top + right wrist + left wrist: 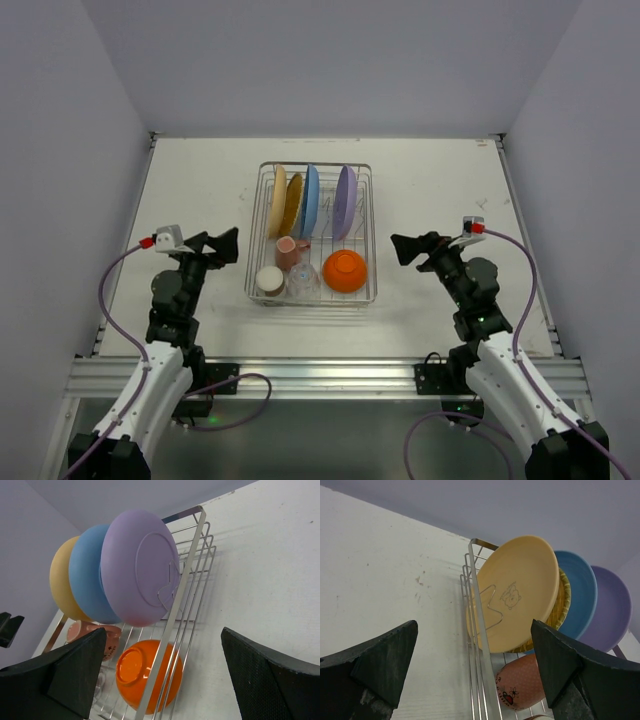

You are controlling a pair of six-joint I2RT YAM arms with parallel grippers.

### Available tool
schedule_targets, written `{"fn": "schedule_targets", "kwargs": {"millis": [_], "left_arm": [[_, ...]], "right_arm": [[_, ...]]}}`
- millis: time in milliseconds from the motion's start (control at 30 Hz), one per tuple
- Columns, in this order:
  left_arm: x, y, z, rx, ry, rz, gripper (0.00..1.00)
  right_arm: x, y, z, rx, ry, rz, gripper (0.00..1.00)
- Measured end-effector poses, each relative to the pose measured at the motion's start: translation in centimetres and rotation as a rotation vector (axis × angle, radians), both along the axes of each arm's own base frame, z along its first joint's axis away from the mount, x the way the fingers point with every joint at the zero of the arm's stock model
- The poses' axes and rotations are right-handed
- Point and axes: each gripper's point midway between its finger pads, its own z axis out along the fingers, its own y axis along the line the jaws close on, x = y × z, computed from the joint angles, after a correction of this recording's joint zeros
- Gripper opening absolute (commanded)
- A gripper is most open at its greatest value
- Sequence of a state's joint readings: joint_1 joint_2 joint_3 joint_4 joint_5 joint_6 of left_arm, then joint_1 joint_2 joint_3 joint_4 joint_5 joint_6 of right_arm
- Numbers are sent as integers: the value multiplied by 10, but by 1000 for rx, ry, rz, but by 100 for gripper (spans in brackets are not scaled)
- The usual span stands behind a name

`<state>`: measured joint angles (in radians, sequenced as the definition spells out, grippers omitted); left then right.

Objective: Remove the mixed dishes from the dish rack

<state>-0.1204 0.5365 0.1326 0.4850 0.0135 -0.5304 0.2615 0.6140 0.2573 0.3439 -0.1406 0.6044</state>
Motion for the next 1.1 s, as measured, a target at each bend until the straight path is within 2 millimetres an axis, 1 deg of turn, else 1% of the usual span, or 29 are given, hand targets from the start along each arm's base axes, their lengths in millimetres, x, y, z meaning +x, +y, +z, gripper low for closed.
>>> {"fn": "schedule_targets", "kwargs": {"millis": [133,167,233,300,367,400,467,500,667,733,833,900,1033,1100], "left_arm": [[3,0,-11,5,41,2,100],[3,0,-15,6,54,2,100],[4,0,-19,8,70,2,100],[4,0,-23,10,83,2,100],[4,0,-23,11,85,2,100],[4,0,-23,11,85,2,100],[4,0,-23,11,86,2,100],[5,0,-24,12,88,2,100],[6,-2,-31,32,111,-10,100],[6,-2,-34,35,121,-13,100],[6,-3,-36,42,124,-20,100],[6,-5,-34,42,120,-27,100],[6,-7,-32,45,109,-39,100],[5,-7,-32,48,106,-43,100]], "right_arm": [[2,-3,0,12,-3,-25,99],[3,-5,-2,22,-4,-40,95],[3,-11,-10,52,0,-77,89],[1,-16,-25,89,24,-112,84],[-2,-19,-37,106,47,-130,84],[-3,-19,-40,109,53,-132,89],[-3,-19,-34,114,43,-128,97],[-2,-18,-29,112,40,-125,99],[7,-15,14,122,-3,-119,99],[11,-13,26,129,-8,-116,99],[18,-11,34,136,17,-117,99],[21,-9,34,138,44,-113,99],[20,0,40,162,45,-67,99],[18,5,49,174,2,-28,99]]}}
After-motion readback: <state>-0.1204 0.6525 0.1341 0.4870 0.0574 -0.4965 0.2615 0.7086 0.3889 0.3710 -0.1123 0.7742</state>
